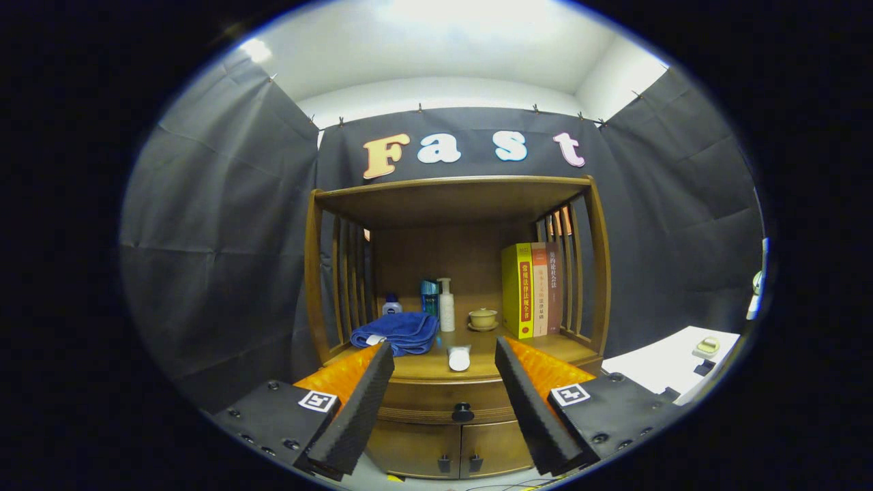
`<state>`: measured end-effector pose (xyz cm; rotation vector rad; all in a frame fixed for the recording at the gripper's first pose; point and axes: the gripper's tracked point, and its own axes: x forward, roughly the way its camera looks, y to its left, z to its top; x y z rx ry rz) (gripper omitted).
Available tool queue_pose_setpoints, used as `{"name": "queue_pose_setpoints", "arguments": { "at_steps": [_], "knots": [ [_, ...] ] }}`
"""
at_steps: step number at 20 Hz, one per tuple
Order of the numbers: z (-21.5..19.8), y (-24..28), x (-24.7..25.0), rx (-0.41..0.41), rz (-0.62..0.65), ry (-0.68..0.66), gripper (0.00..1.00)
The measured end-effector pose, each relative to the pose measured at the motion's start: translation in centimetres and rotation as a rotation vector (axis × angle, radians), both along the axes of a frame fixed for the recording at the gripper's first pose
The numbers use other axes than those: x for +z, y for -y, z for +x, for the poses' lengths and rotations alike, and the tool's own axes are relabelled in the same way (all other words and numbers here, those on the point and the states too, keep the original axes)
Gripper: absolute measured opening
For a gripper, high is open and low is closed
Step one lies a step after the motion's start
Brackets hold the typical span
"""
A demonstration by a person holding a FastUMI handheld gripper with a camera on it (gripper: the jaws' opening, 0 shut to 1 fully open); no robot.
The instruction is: Pull open the drawer, take out the items inside it, and place them on the countertop above the cabinet.
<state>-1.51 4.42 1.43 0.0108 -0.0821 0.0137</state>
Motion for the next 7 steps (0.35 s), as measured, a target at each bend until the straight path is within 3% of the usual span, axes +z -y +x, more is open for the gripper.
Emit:
{"name": "queue_pose_setpoints", "arguments": {
  "at_steps": [7],
  "knots": [
    [-0.16,-0.30,0.07,0.008,-0.011,0.007,0.98]
  ]
}}
